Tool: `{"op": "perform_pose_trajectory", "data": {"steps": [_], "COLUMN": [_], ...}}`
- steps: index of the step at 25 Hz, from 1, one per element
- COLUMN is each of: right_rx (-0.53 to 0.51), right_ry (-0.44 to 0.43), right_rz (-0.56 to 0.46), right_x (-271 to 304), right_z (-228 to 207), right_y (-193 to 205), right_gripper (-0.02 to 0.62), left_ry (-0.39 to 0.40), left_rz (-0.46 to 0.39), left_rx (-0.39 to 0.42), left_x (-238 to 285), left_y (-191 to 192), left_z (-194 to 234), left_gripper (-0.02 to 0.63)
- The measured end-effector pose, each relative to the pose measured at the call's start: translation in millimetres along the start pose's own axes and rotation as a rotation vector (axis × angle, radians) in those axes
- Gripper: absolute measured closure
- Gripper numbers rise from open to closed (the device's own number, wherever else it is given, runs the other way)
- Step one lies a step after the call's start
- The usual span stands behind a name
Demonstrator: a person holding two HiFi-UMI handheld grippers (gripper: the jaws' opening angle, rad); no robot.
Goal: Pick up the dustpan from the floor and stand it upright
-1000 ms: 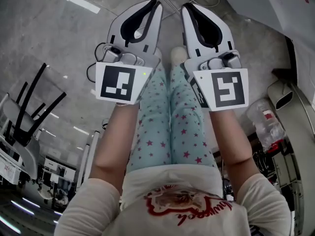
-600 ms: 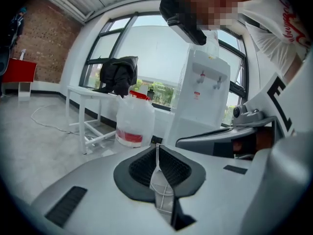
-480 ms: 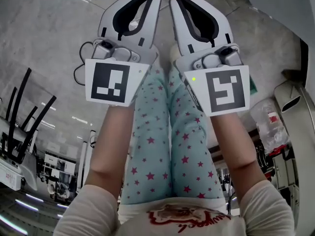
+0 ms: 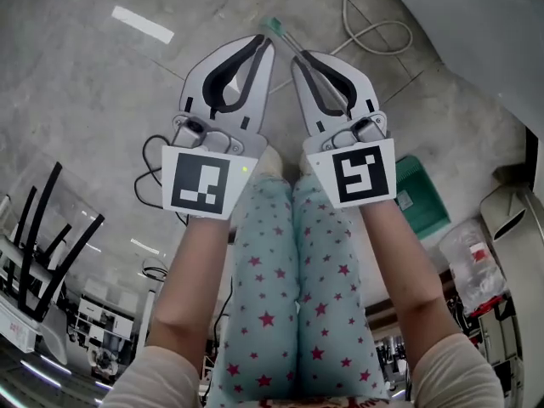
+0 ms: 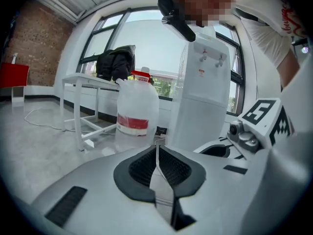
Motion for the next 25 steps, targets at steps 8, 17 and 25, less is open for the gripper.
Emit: {"op": "perform_pose_trajectory", "data": {"steps": [8,17,25], "right_rx": [-0.028,-0.069,-0.006], "right_ry": [-0.038,0.001,-0.03], "right_rz": [0.197,0.299,0.411], "right_x": [52,70,75], "right_z": [-9,-24,-28], "right_y": [84,124,141], "right_gripper": [0.457,0.449,0.495], "left_ry": [0.021,0.019,0.016], "left_rz": [0.026,0.062,0.076], "left_rx": [0.007,-0.024,-0.046], "left_x": [5,-3,-6], "left_y": [35,69,71], "left_z": [6,3,-1], "left_gripper": [0.571,0.571,0.571]}}
Point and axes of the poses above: the fingertips, and each gripper's own axes: x forward along the fingers, z to its left, y out of its underside, the point moved 3 cm from there along -x, backward along the fingers, and after that the axes turned 9 degrees about x, right-handed, at the moved point
